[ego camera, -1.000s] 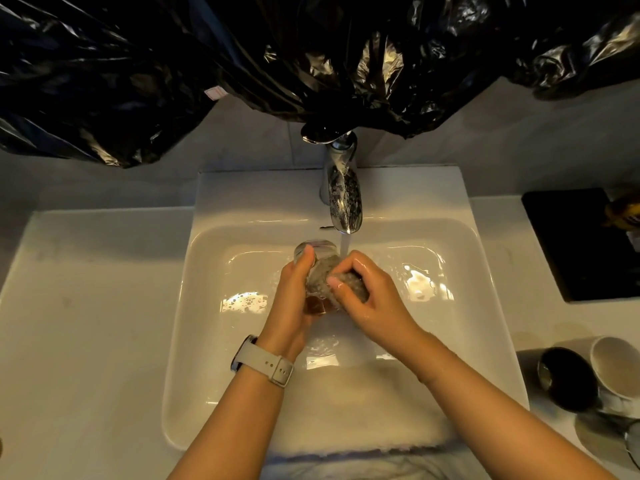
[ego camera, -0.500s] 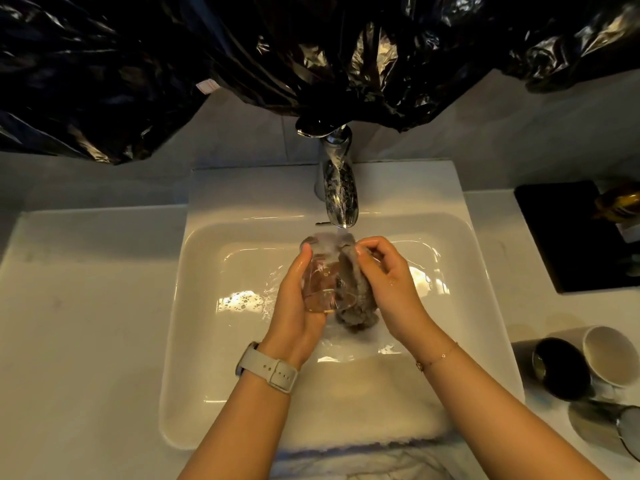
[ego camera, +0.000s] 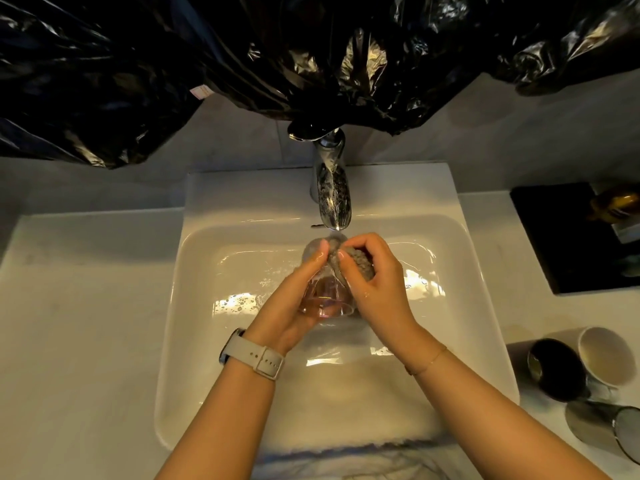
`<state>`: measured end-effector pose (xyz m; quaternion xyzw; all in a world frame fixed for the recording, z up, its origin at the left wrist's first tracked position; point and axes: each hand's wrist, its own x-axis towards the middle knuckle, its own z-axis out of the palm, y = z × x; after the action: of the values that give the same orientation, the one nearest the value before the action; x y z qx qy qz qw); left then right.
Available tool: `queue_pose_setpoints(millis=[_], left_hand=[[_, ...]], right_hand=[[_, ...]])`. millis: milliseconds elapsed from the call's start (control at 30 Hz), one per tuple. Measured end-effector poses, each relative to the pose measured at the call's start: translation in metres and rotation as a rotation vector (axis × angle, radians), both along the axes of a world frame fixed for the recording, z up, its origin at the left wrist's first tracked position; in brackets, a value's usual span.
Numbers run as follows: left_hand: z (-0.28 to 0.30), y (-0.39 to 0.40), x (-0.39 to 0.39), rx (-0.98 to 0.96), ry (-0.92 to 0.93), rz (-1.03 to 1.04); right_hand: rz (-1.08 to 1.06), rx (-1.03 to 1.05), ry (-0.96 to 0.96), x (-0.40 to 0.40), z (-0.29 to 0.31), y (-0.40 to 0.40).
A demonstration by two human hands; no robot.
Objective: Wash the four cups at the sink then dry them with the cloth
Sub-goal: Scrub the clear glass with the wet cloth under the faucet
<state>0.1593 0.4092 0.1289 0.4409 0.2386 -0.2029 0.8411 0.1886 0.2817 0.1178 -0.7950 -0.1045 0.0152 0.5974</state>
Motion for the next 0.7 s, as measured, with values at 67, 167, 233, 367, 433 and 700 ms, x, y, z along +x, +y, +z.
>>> queue_pose_setpoints(millis=[67,167,233,367,433,700], left_hand=[[-0.004,-0.002,0.000,-0.077,0.011,0.027],[-0.008,-0.002,0.005,-0.119,0.038,0.154],[-0.012,0.002,0.008,-0.137,0.050,0.203],[-0.018,0.006,0.005,-0.155,0.068,0.173],[-0.016,0.004,0.004,-0.167,0.059,0.136],[-0.020,-0.009,0.002,-0.057,0.027,0.134]], right_hand=[[0.004,-0.033,0.000,0.012,-0.001,0.002],[-0.029,0.005,0.067,0.021,-0.003,0.005],[-0.012,0.059,0.095,0.012,-0.004,0.002],[0.120,-0.010,-0.013,-0.006,0.000,-0.005],[0.125,-0.059,-0.040,0.005,0.002,-0.003],[0.105,-0.009,0.072,-0.004,-0.009,-0.018]])
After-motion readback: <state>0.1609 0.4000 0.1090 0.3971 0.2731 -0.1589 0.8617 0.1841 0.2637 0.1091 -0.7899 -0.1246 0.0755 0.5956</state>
